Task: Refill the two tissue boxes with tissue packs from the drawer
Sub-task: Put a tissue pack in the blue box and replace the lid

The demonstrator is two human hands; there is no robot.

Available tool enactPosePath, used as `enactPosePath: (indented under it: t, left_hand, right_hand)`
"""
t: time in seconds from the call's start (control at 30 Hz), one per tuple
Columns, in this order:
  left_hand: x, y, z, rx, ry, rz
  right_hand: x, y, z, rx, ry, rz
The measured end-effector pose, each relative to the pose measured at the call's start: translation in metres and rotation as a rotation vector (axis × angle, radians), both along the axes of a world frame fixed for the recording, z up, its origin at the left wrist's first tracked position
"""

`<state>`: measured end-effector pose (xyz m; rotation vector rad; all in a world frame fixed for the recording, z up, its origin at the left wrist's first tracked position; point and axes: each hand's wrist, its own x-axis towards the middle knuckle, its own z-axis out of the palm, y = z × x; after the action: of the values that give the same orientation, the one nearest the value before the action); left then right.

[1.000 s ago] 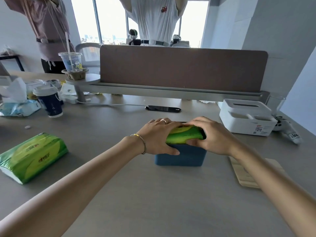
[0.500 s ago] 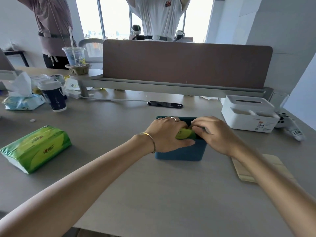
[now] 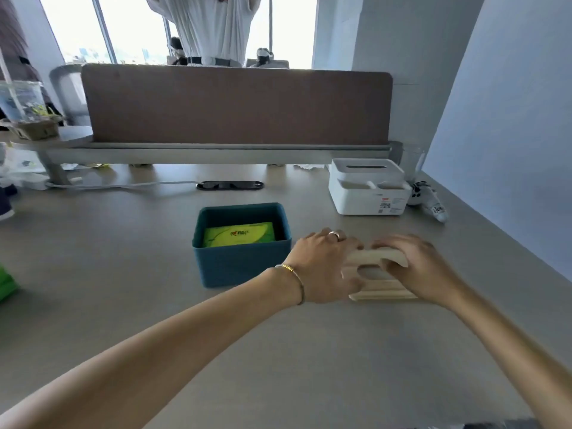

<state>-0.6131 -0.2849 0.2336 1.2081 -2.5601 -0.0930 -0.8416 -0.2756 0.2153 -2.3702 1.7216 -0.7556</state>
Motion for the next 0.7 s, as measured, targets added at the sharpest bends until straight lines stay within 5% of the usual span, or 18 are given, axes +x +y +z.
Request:
enactPosePath:
  t: [0.3,0.7]
  left_hand:
    - [-0.032,-0.029,-0.019,0.391,-0.233,-0.009]
    - [-0.032,-0.024,0.012,0.239,-0.1,-0.018]
  right_hand:
    - [-0.037,0.017,-0.024,0.131,0.012,-0.078]
    - [-0.032,0.02,-0.023,0.141,-0.053,-0.086]
